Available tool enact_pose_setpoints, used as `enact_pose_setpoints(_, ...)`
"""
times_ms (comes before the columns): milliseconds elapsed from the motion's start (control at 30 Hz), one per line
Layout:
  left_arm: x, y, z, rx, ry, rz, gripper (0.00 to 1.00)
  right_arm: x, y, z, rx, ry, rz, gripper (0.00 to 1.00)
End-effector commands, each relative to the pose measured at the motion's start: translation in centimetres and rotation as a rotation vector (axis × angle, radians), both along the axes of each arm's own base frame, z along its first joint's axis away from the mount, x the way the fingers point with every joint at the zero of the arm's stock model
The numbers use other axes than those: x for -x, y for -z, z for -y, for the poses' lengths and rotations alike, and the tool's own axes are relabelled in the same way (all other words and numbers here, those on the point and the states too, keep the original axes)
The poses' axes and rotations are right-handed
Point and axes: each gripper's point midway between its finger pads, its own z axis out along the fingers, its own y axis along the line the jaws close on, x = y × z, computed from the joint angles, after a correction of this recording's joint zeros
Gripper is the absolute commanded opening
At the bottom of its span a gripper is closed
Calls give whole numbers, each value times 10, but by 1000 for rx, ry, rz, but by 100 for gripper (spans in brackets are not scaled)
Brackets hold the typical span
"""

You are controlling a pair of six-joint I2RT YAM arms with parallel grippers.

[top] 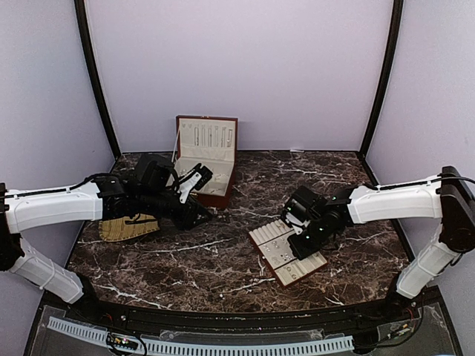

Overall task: Organize the mixed jewelry
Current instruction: Insert the earring into the earring holder.

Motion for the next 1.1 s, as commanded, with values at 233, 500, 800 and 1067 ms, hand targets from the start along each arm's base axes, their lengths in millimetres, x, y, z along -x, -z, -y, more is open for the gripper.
enact_pose_setpoints(233, -1, -11, -1, 7, 3, 19, 34, -1, 7, 1, 24, -9, -8, 8)
enact_pose_setpoints(500, -1, -11, -1, 8, 2, 19, 34, -2, 9, 1, 65, -24, -3, 8)
enact_pose_setpoints(800, 0, -11, -1, 8, 3, 18, 35, -2, 11, -1, 123, -43, 1, 8)
enact_pose_setpoints(1067, 0, -11, -1, 9, 4, 15, 34, 1, 7, -8, 145, -62, 18, 13)
